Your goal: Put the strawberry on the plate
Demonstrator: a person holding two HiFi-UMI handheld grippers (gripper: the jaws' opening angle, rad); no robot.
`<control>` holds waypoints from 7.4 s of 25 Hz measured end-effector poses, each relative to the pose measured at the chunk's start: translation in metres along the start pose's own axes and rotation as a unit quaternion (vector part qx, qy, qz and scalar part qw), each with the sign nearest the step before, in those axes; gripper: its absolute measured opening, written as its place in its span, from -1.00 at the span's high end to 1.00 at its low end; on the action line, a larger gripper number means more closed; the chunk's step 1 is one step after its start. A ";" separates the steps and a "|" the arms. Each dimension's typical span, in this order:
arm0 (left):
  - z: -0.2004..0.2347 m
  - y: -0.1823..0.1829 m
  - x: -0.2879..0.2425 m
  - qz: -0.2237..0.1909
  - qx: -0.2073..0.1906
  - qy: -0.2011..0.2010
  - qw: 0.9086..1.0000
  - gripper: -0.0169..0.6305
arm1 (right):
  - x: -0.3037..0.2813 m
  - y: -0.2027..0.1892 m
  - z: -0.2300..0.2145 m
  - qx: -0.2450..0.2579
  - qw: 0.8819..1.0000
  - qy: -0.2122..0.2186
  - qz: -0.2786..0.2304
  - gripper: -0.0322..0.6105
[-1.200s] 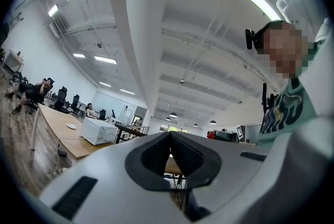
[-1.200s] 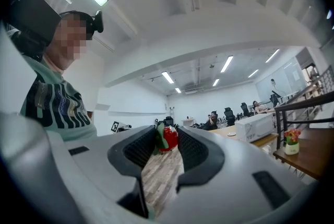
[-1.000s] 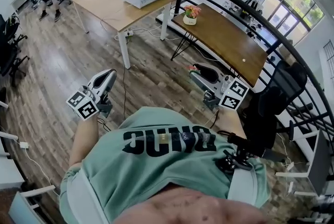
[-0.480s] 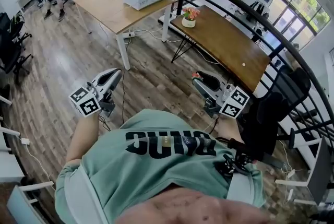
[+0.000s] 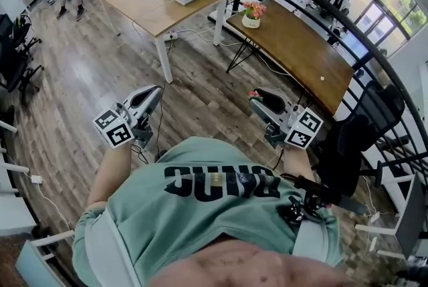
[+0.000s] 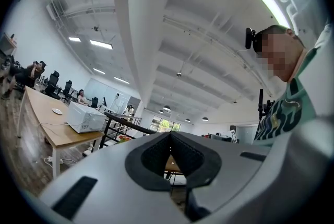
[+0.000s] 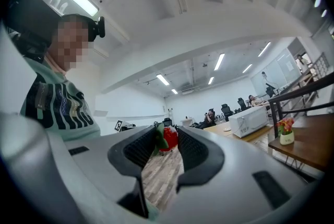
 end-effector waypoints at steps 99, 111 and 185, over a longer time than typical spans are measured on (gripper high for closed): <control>0.721 0.205 -0.164 -0.010 0.012 0.066 0.998 0.94 | -0.653 0.022 -0.541 -0.003 0.995 0.092 0.045 0.47; 0.705 0.198 -0.281 -0.012 0.020 0.186 0.982 0.94 | -0.665 0.032 -0.699 -0.060 0.972 0.222 0.045 0.47; 1.074 0.214 -0.293 0.028 0.047 0.235 0.970 0.94 | -1.091 -0.081 -0.878 0.039 0.937 0.233 0.257 0.47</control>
Point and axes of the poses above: the fingertips, and each gripper's own axes: x backward along the fingers, z to its left, y out of its top, the point moved 6 cm from there along x, backward along the fingers, and after that the axes turned 1 degree about x, right-handed, at the moved point
